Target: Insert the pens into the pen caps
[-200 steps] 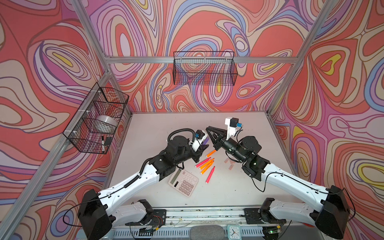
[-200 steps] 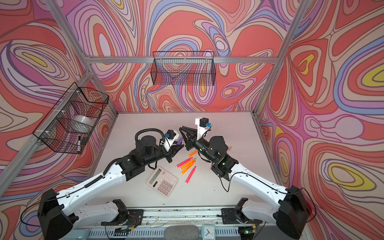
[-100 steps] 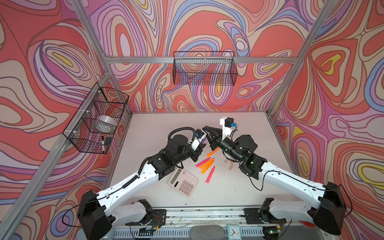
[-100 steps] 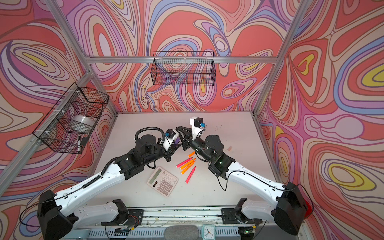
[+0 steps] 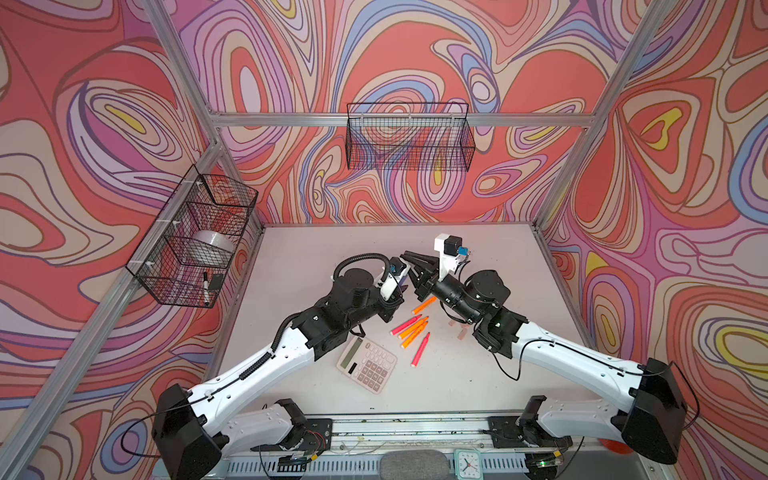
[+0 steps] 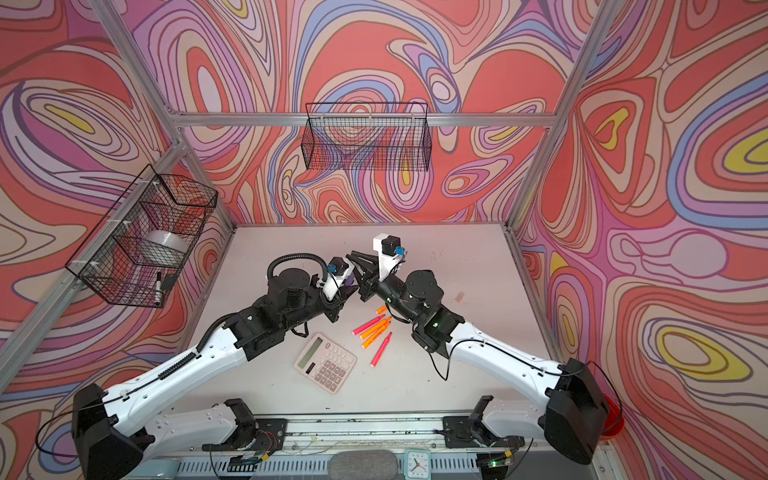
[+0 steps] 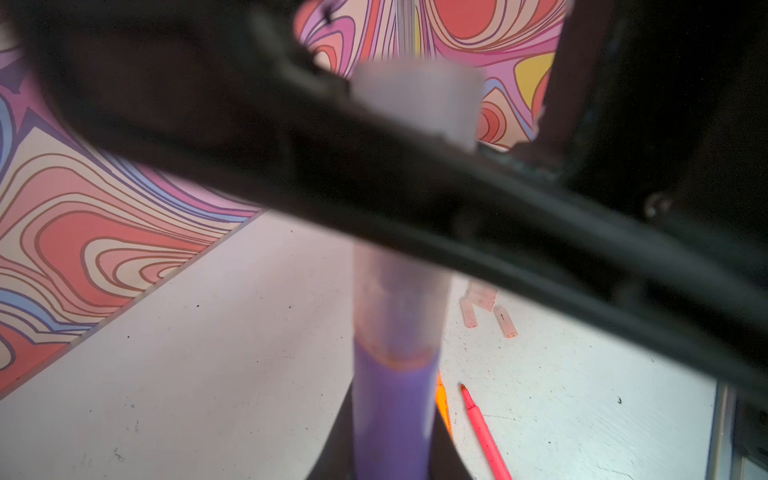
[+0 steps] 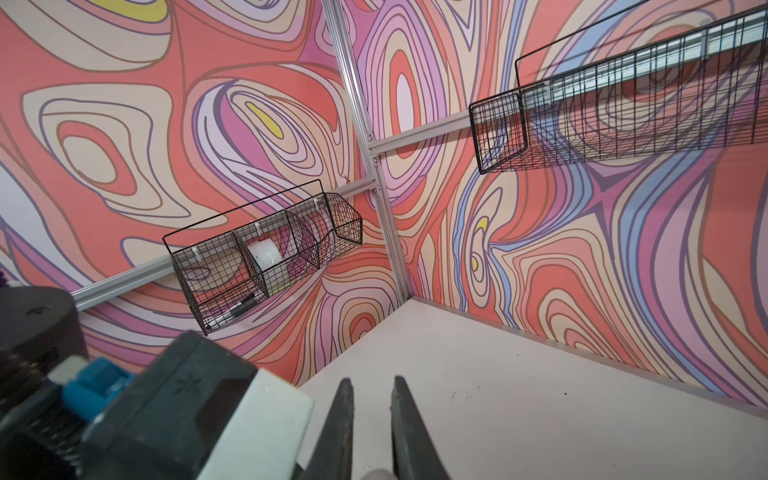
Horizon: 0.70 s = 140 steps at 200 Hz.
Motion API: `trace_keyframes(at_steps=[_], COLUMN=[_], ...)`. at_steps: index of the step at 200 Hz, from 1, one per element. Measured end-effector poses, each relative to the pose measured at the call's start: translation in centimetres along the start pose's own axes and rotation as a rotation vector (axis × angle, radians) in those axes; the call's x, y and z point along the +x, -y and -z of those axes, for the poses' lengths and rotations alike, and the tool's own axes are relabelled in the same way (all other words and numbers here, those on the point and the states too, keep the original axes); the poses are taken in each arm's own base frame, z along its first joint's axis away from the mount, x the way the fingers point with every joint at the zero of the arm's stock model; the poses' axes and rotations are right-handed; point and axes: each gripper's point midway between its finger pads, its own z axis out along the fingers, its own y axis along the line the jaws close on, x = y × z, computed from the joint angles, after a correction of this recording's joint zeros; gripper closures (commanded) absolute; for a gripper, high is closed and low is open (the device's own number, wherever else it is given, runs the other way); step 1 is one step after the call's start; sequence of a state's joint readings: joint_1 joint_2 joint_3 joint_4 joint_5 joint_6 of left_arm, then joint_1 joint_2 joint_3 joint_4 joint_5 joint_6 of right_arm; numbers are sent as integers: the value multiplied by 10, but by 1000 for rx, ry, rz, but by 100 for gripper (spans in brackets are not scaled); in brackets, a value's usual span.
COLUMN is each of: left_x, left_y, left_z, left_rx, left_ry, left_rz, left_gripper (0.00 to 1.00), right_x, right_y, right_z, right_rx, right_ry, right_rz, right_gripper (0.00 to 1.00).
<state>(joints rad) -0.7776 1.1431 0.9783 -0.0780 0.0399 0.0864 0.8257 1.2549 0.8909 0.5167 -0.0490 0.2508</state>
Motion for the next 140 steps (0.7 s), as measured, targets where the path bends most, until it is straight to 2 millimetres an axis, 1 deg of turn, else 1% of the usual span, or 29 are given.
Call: trace_keyframes(at_steps=[40,79,112,140], left_x=[-1,-2,-8,-4], left_y=[-1,3,1,-1], left_z=[1,2,6,11], left_rx=[-3,49,67,61], left_ry=[4,8,52,86], left_rz=[1,26,50,56], left_gripper=[100,100,100,100], right_x=[-2,-1,-5,-2], right_y=[-3,-5,-9,-14], right_z=[1,4,-3,-5], right_rx=[-15,-31,-33,-41], right_ry=[9,19,24,16], right_rz=[14,26,25,18], right_gripper=[100,100,100,100])
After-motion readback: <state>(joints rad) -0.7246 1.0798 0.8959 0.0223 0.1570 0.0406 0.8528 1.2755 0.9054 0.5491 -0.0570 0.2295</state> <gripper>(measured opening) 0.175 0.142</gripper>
